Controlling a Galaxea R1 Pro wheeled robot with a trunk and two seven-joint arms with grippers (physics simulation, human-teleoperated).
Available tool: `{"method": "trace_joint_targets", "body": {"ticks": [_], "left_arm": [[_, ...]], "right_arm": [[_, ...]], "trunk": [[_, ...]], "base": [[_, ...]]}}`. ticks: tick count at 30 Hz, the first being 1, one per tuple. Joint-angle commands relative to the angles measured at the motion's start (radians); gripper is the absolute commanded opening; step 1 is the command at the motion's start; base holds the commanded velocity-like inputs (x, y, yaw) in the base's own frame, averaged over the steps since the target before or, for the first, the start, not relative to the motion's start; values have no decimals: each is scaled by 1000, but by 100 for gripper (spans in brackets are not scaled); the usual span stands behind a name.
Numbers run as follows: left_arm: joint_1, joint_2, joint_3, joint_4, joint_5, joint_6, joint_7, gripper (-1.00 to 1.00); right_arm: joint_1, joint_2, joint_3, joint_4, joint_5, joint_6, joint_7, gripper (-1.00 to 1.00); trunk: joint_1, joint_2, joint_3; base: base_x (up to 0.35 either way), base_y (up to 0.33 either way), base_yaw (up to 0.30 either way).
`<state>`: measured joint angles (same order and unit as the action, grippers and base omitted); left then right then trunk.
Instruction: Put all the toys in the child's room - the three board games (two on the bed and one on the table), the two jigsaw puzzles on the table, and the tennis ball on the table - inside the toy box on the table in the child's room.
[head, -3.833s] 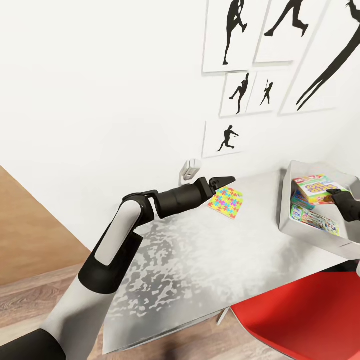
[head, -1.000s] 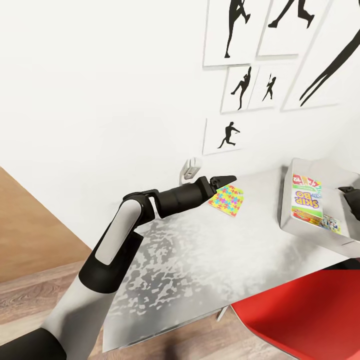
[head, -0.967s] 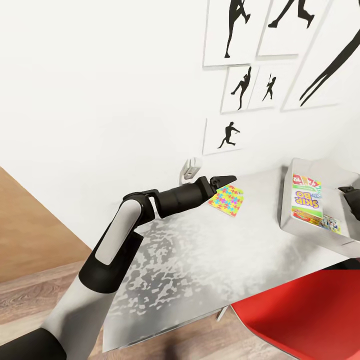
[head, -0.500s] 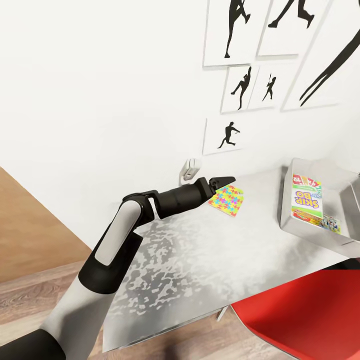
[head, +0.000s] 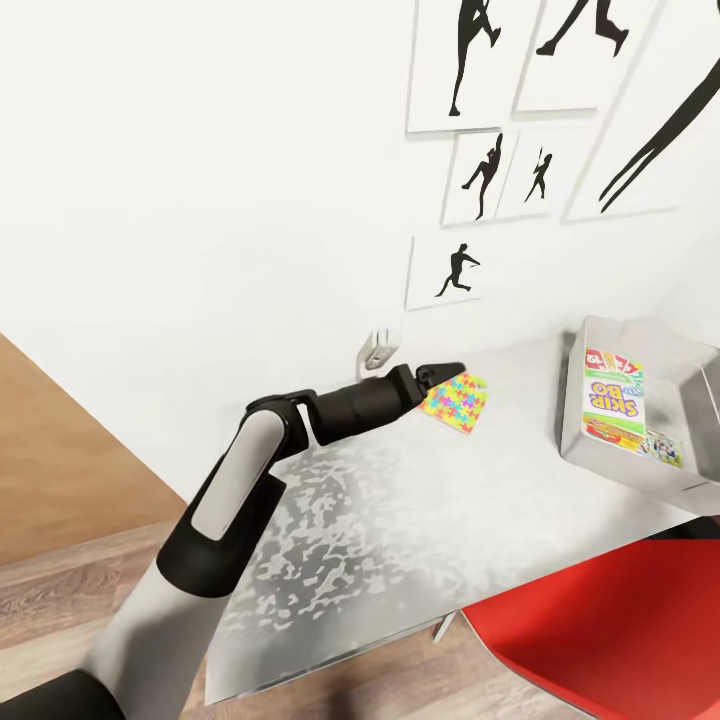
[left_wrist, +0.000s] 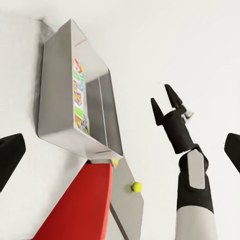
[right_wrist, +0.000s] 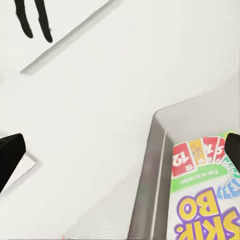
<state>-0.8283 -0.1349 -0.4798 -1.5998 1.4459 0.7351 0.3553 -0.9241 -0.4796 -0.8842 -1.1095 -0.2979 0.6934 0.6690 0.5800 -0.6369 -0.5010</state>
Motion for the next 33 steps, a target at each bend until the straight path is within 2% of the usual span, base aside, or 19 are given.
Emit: {"method": "trace_joint_targets", "body": {"ticks": [1,9,14,19,21,24,25,29,33], "left_arm": [[3,0,0,-1,1,0,10,100],[25,0,-1,2,-27,-4,9,100],[34,-1,-2,1,-32,-4,8,100],[42,-3,-16,0,-36,-9,8,100],[43,-4,-30,-1,-37,-20,7,100],[45,-5,-56,-4,-37,-39,5,100],[45,-5,-56,-4,-37,-39,5,100],[45,-9,-91,-5,-37,-55,3,100],[46,-11,-105,-6,-38,-65,2,100]], "right_arm": [[18,1,-2,-28,-2,8,26,100],[121,2,-5,-165,-8,15,101,100],[170,0,-7,-236,-10,22,114,100],[264,-8,-14,-331,-9,53,122,100],[321,-13,-35,-368,-9,69,123,100],[396,-18,-88,-406,-10,84,125,100],[396,-18,-88,-406,-10,84,125,100],[452,-22,-151,-427,-7,93,124,100],[466,-23,-173,-431,-4,94,124,100]], "trunk": [[0,-1,-1],[0,-1,-1],[0,-1,-1],[0,-1,-1],[0,-1,-1],[0,-1,0],[0,-1,0],[0,-1,1],[0,-1,2]], "base": [[0,0,0],[-36,0,0],[-184,0,0],[-264,0,-2],[-210,0,-61],[-122,0,-151],[-96,0,-178],[-57,0,-219],[-30,0,-247]]}}
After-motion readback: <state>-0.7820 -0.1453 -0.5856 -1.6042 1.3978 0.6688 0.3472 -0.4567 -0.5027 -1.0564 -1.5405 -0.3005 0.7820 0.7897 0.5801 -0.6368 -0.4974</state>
